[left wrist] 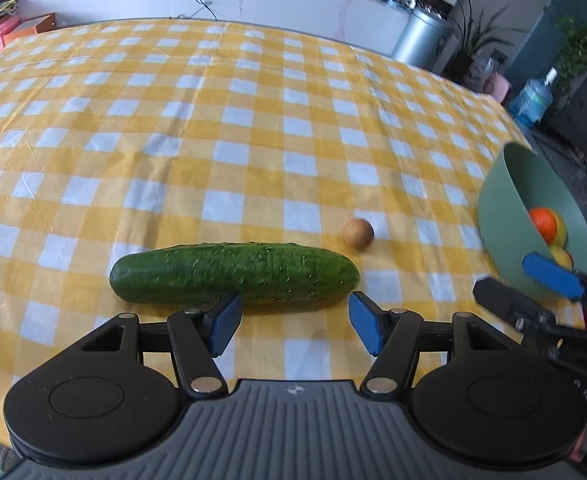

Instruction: Organize fruits

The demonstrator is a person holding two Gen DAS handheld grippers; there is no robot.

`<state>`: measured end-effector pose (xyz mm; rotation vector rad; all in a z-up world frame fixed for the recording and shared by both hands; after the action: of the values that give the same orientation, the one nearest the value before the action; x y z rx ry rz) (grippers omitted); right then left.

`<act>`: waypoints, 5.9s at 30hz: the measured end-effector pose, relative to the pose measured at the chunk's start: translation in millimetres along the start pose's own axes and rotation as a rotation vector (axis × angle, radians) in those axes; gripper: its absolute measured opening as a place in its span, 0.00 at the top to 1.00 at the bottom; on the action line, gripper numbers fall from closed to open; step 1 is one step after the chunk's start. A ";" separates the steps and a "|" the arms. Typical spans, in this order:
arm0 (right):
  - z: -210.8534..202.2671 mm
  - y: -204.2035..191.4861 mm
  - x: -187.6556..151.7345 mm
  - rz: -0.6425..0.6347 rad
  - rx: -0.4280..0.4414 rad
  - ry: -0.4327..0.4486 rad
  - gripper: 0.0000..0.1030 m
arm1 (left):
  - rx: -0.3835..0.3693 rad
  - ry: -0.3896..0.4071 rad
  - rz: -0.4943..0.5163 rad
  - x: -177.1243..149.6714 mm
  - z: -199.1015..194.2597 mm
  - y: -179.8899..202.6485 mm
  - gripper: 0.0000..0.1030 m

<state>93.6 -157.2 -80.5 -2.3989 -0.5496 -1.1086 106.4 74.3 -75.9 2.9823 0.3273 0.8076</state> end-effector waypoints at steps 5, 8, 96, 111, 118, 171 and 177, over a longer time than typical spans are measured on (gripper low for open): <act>10.5 -2.3 2.4 0.011 0.023 -0.021 0.27 | -0.048 0.025 -0.120 5.7 0.3 -11.3 0.28; 21.6 -4.6 4.7 0.016 0.029 -0.043 0.40 | -0.073 0.039 -0.203 8.8 0.5 -18.2 0.28; 100.5 -16.7 6.3 0.093 0.147 -0.131 0.78 | 0.183 0.018 0.493 78.7 34.7 31.0 0.99; 102.2 -13.7 6.7 0.113 0.157 -0.130 0.78 | 0.112 0.054 0.730 74.8 40.6 26.6 0.44; 104.0 -14.2 6.1 0.100 0.157 -0.131 0.77 | 0.181 0.065 0.871 78.1 58.8 37.9 0.31; 105.9 -11.9 5.4 0.120 0.177 -0.116 0.76 | 0.208 -0.041 0.844 102.1 87.5 16.8 0.30; 105.7 -16.3 5.3 0.086 0.164 -0.119 0.75 | 0.168 -0.045 0.745 108.1 87.3 5.1 0.43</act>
<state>152.5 -85.9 -134.2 -2.3321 -0.5488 -0.8548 242.3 94.0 -97.4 3.2700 -0.8046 0.7608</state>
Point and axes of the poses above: each gripper's, at about its wrist camera, not at the fingertips, and z roughly the way its jaws point, y to its right, x to its top, the point moved 3 cm from there along z, roughly the way its jaws point, and after that the axes turned 10 degrees about x, right-handed, at the moved point
